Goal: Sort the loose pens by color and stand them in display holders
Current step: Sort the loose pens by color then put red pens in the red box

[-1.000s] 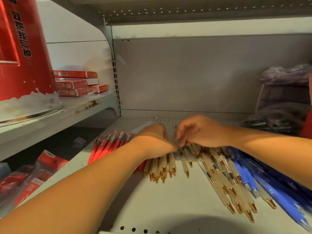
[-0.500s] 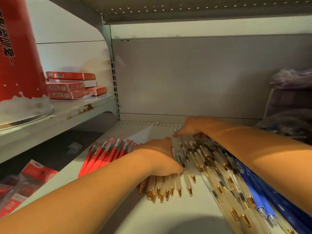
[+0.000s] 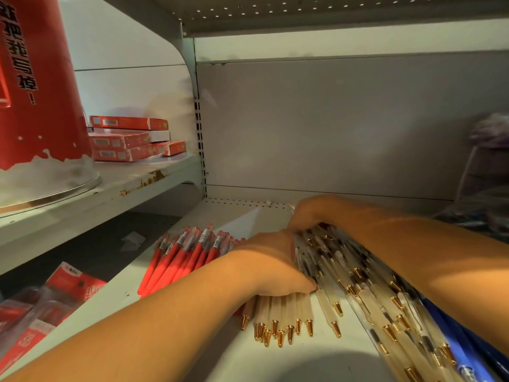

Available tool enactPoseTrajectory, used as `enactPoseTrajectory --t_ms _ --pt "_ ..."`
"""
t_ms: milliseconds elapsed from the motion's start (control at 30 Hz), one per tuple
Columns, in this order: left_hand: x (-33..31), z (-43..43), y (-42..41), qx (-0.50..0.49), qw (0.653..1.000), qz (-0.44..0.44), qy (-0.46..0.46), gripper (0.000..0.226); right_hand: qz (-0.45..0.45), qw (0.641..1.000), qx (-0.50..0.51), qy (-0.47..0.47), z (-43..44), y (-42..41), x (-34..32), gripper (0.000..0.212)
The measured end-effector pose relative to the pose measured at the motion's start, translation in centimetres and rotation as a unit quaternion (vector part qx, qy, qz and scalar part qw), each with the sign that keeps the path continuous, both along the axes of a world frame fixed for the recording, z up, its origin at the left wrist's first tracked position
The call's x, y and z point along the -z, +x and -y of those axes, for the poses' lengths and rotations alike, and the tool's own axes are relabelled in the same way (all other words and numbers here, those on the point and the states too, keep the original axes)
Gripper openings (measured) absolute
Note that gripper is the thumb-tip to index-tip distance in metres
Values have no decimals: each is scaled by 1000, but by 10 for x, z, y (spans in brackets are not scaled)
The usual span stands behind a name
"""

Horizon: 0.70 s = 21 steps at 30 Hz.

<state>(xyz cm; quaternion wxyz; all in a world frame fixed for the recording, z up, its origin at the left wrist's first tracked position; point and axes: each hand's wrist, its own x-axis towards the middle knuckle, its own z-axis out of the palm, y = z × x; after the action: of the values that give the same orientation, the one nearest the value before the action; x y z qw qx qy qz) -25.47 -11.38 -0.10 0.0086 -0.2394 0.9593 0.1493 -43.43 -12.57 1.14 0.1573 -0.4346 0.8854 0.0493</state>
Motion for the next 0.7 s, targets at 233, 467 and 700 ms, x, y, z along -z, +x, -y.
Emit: enactPoseTrajectory --t_ms 233,467,700 --pt "1 2 1 -19 1000 2 15 50 81 975 39 -203 -2 -12 2 48" --pt "-2 0 3 -21 1000 2 22 57 175 888 61 -421 -29 -31 -45 10" --pt "-5 -2 3 -38 995 -75 44 48 261 819 47 -508 -71 -10 -88 20"
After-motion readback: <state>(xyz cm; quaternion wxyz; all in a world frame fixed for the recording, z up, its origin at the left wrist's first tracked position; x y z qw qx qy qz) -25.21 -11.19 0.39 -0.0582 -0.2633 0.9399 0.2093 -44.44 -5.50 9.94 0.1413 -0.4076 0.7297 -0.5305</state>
